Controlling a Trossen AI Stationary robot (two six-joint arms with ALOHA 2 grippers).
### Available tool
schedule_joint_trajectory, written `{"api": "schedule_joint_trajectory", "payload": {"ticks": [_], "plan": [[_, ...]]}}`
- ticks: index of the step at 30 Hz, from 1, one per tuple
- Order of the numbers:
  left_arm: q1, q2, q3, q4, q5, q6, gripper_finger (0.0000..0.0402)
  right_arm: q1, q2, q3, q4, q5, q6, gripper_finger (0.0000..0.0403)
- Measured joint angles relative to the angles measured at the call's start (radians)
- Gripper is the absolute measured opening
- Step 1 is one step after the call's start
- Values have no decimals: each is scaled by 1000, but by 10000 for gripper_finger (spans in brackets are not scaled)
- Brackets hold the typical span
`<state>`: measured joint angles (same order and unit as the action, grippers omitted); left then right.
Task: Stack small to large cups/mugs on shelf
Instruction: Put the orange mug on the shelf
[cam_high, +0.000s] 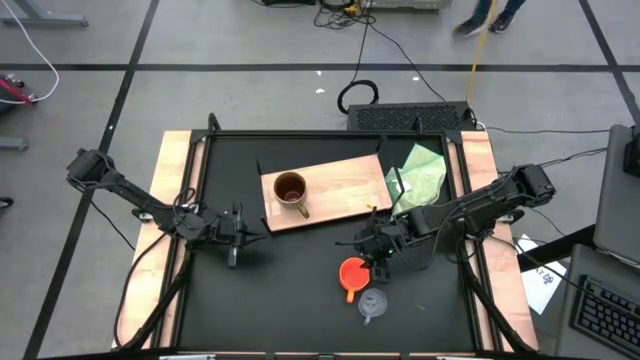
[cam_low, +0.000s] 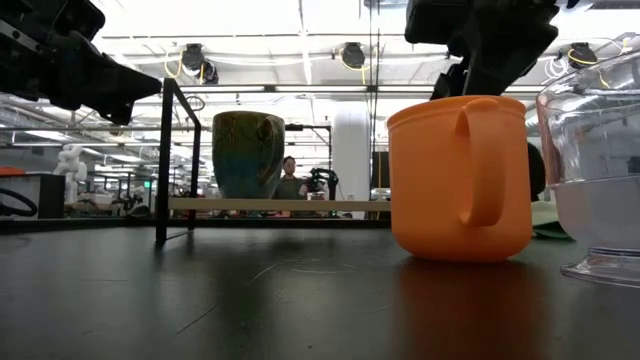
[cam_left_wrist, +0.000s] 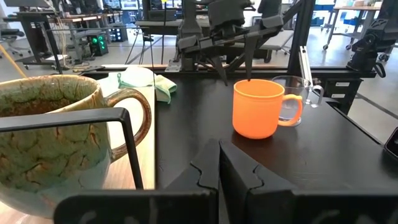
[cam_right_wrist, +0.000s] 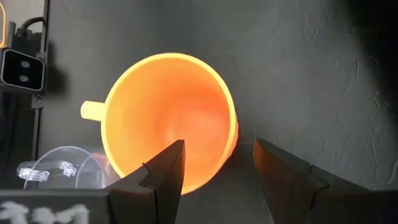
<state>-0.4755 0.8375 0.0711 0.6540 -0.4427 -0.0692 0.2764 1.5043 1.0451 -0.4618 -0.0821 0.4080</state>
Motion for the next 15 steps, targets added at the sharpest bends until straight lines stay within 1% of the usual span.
{"api": "schedule_joint_trajectory", "payload": {"ticks": [5, 7, 15], "plan": [[0, 0, 0, 0, 0, 0, 10, 0, 3, 0, 26, -1, -2, 185], [0, 0, 0, 0, 0, 0, 10, 0, 13, 0, 51, -1, -3, 185], [0, 0, 0, 0, 0, 1, 10, 7, 63, -1, 63, -2, -8, 185]]}}
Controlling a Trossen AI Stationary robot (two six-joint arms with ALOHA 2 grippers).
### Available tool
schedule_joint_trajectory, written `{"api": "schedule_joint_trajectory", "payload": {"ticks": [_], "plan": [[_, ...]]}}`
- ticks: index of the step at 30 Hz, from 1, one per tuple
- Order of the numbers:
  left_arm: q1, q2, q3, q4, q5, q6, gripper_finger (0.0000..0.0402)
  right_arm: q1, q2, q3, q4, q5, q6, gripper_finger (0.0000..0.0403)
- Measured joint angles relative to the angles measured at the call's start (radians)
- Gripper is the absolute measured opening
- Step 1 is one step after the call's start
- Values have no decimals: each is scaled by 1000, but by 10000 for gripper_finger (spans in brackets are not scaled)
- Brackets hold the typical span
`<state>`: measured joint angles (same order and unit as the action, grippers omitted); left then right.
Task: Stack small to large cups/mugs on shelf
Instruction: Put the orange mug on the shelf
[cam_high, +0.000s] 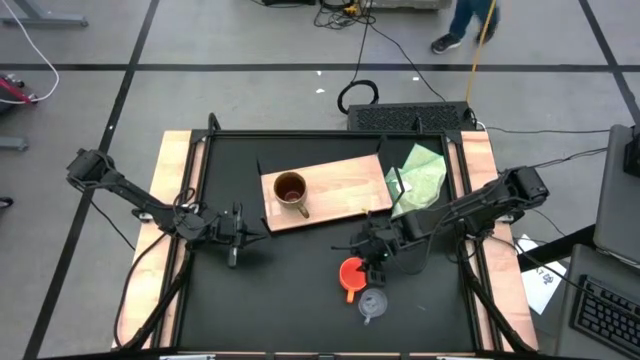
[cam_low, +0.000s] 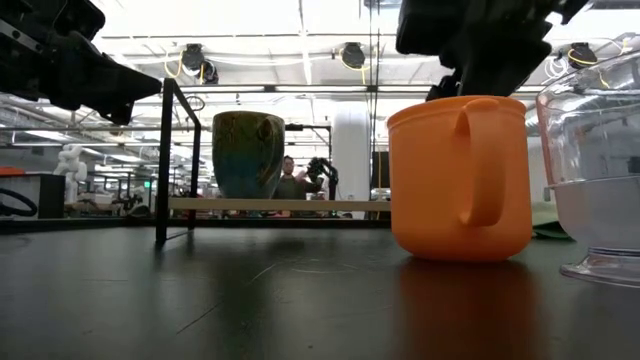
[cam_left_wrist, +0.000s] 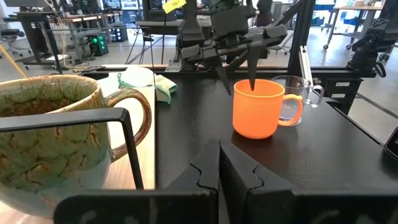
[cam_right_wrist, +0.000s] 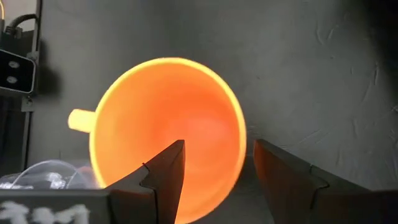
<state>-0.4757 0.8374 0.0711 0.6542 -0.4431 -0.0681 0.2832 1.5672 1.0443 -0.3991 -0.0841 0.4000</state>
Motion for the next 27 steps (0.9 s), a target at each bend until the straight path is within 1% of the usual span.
{"api": "schedule_joint_trajectory", "payload": {"ticks": [9, 12, 19, 27], "plan": [[0, 0, 0, -2, 7, 3, 10, 0, 18, 0, 9, 0, -1, 185], [0, 0, 0, -2, 8, 3, 10, 0, 19, 0, 6, 0, -10, 177], [0, 0, 0, -4, 15, 2, 10, 0, 19, 0, 6, 0, -47, 124], [0, 0, 0, -5, 20, 2, 10, 0, 19, 0, 22, 2, -76, 43]]}}
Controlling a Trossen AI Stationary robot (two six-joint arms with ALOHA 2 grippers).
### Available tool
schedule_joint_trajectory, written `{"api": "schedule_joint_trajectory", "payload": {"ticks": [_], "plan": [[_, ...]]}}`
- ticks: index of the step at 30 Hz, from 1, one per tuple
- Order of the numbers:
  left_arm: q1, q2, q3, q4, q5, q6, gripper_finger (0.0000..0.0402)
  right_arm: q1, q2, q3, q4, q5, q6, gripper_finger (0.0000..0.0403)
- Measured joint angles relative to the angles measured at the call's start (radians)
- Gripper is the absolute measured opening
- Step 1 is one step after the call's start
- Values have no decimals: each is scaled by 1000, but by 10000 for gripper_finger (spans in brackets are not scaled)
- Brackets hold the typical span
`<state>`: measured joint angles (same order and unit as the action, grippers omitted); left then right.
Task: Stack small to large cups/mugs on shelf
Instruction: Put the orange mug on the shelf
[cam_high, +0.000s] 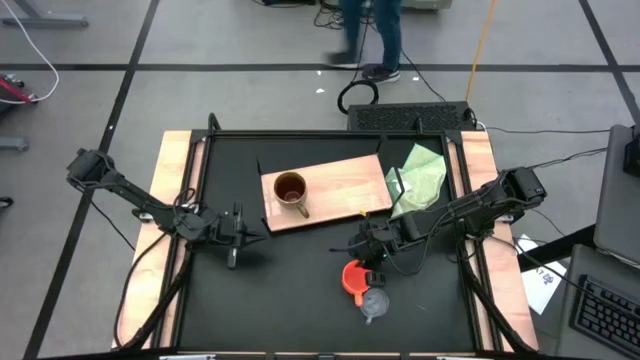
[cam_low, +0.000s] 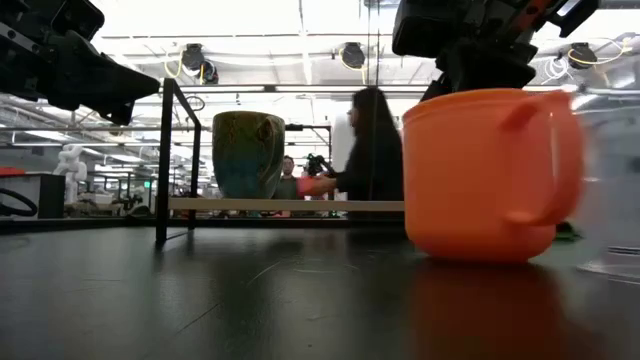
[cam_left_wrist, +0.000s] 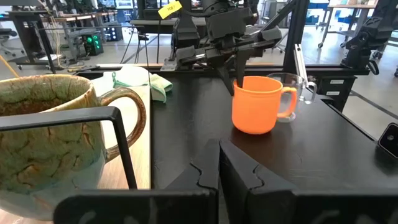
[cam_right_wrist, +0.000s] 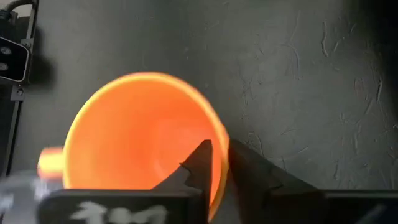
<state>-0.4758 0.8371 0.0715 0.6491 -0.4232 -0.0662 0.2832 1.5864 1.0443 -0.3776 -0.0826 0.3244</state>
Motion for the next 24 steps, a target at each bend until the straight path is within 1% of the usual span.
{"api": "schedule_joint_trajectory", "payload": {"ticks": [2, 4, 11, 15, 24], "plan": [[0, 0, 0, 0, 0, 0, 10, 0, 0, 0, 10, 1, -15, 19], [0, 0, 0, 0, 0, -1, 10, -1, 0, 0, 18, 1, -25, 7], [0, 0, 0, -3, 0, -3, 10, -9, 0, 2, 35, 2, -43, 4], [0, 0, 0, -3, 0, -3, 10, -28, 0, 32, 28, 2, -67, 3], [0, 0, 0, -3, 23, -1, 10, -80, 0, 186, -140, -2, -175, 2]]}}
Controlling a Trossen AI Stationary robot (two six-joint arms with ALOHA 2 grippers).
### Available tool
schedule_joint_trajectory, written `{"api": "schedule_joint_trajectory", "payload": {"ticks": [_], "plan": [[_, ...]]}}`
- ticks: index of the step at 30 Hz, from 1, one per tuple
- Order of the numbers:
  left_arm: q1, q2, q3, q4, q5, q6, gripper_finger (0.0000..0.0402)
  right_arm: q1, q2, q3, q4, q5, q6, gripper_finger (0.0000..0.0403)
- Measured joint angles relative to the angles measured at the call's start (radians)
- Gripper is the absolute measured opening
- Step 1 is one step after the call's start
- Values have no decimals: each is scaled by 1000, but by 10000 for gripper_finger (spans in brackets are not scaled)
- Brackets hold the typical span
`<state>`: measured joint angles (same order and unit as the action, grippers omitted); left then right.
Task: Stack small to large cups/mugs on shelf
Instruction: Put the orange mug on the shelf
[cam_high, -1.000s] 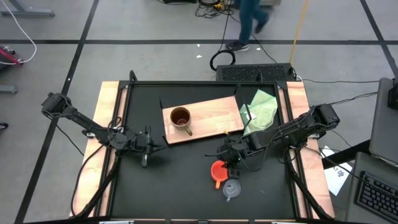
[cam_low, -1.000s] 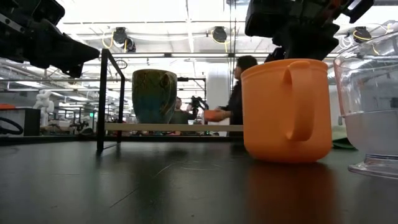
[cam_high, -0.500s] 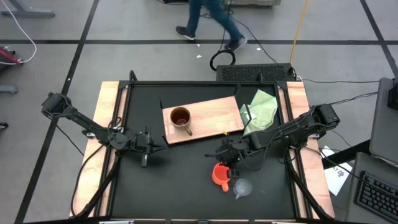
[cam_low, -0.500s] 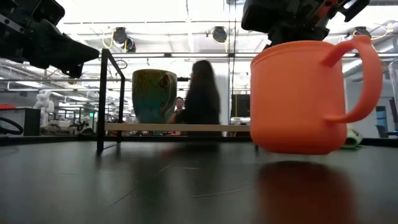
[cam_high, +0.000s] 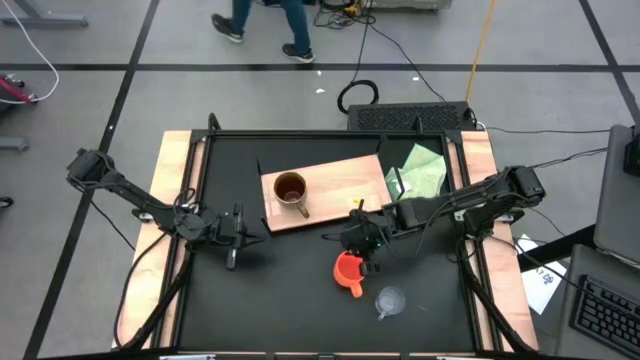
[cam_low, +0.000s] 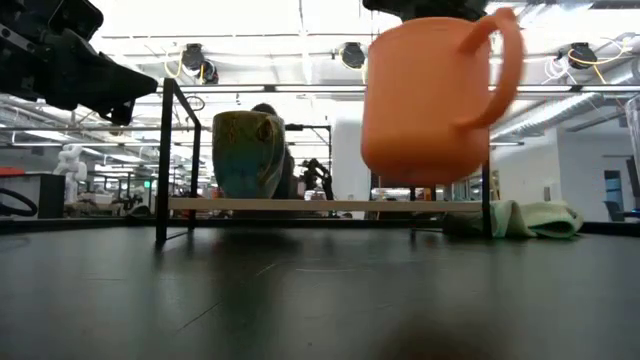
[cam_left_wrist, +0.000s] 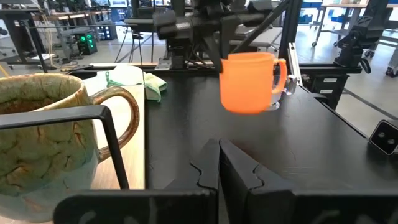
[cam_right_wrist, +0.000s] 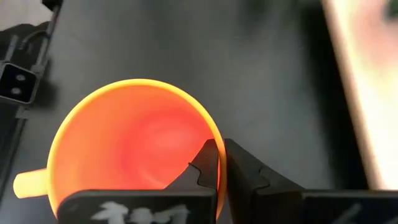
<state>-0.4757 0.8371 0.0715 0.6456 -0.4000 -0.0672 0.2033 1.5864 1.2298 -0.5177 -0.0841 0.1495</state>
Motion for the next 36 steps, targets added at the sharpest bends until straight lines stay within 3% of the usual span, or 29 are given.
{"api": "schedule_joint_trajectory", "payload": {"ticks": [9, 22, 32, 36], "plan": [[0, 0, 0, 0, 1, 11, 10, -123, 0, 100, -113, 0, -119, 1], [0, 0, 0, -9, 0, 37, 10, -300, 0, 116, -147, -87, -226, 0], [0, 0, 0, -9, 0, 39, 10, -336, 10, 286, -219, -103, -293, 1], [0, 0, 0, -12, -1, 44, 10, -344, 70, 404, -340, -100, -308, 2]]}}
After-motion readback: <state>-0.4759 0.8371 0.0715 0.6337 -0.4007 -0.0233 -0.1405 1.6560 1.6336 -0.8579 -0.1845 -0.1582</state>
